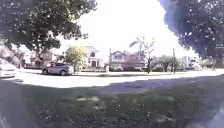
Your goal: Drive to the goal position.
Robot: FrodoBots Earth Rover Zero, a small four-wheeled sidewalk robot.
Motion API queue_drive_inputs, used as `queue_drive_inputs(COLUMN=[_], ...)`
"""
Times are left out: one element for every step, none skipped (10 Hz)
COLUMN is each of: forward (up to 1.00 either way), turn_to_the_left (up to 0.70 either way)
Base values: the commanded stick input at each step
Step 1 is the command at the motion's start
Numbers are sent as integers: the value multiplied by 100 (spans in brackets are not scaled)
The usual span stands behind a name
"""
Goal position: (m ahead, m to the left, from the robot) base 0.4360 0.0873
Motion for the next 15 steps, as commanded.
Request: queue_drive_inputs(forward=[0,0,0,0,0,0,0,0,0,0,0,0,0,0,0], turn_to_the_left=[-85,-85,-85,-85,-85,-85,-85,-85,-85,-85,-85,-85,-85,-85,-85])
